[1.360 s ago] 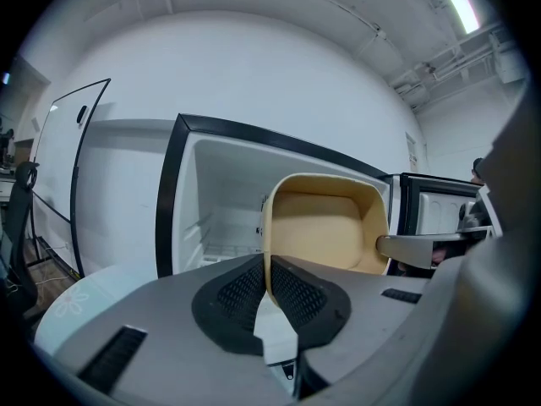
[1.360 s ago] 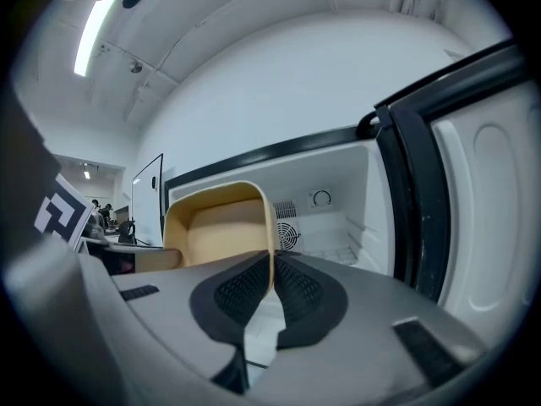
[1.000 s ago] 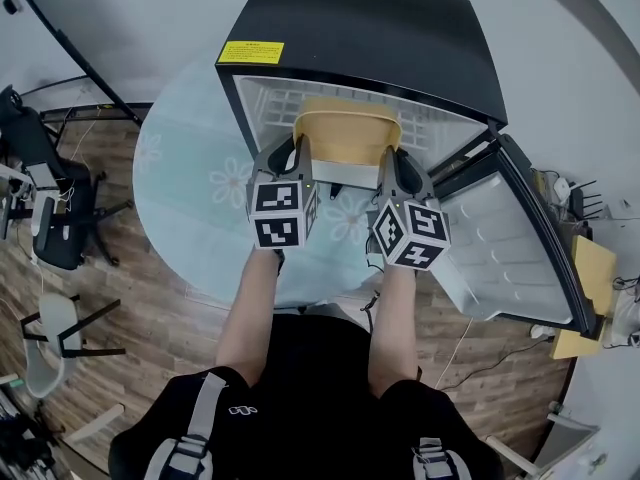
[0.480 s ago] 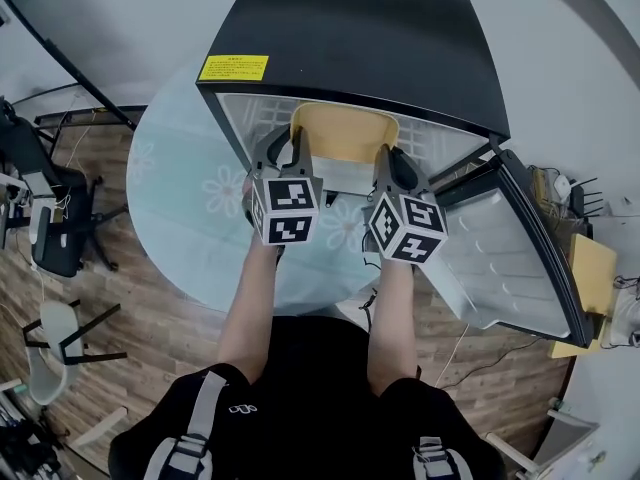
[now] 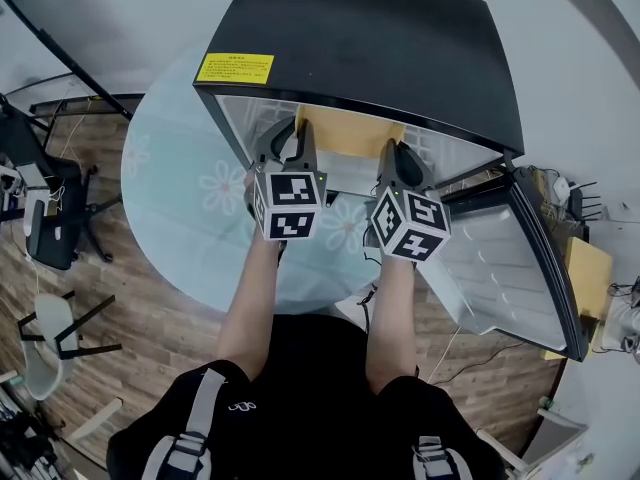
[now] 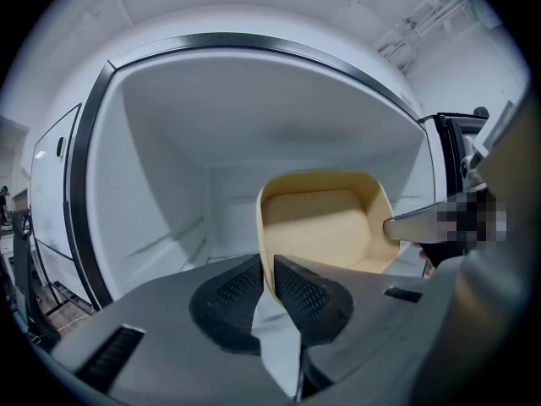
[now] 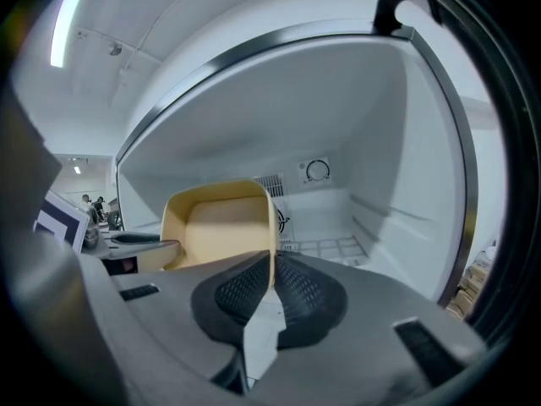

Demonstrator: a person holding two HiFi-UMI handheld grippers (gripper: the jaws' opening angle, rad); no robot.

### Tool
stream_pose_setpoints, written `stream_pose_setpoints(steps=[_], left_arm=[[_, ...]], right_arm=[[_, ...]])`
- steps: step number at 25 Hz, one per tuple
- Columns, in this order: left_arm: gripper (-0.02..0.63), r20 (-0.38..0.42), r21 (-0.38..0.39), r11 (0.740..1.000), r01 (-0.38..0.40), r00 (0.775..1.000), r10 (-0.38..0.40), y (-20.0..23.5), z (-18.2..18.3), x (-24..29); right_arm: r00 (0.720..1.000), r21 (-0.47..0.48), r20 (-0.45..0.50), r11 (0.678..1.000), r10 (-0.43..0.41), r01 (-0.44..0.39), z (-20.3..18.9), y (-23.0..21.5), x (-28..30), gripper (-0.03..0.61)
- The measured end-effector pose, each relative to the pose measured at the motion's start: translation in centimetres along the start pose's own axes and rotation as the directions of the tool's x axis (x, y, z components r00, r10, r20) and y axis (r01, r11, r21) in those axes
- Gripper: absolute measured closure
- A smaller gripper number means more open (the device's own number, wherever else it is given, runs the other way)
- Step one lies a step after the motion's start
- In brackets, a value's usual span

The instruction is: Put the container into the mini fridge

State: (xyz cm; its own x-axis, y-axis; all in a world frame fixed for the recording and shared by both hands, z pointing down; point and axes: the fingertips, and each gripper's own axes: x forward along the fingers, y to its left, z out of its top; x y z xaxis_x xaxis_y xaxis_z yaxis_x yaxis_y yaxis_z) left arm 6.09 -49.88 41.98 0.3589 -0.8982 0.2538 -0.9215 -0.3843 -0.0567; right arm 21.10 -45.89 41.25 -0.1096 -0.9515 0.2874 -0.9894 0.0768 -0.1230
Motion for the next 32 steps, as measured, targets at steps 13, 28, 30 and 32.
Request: stream_pose_setpoints(steps=[13,28,30,32], left_arm=[[0.545,-0.020,0.027,1.000,0.000,1.000,0.001,0.5,-1.2,1.5],[0.502,0.136,0.037,0.999,-0.035,0.990,0.030,1.5,0.9,1.4],[0.502,0.151,0.041,0.998,-0.038,0.988,0.032,1.5,1.1,1.3],[0.502,0.158,0.041,0.998,-0.038,0.987,0.031,1.5,1.1,1.2]], right_arm=[[0.999,-0.010,-0.007,0.999,-0.040,0.040,-0.5,-0.1,1.5,0.557],[0.998,-0.013,0.038,0.999,-0.047,0.047,-0.2,0.0,2.4,0.508],[0.998,-0.012,0.048,0.999,-0.044,0.044,0.0,0.1,2.4,0.497],[0.997,-0.010,0.060,0.999,-0.041,0.041,0.2,0.1,2.4,0.491]])
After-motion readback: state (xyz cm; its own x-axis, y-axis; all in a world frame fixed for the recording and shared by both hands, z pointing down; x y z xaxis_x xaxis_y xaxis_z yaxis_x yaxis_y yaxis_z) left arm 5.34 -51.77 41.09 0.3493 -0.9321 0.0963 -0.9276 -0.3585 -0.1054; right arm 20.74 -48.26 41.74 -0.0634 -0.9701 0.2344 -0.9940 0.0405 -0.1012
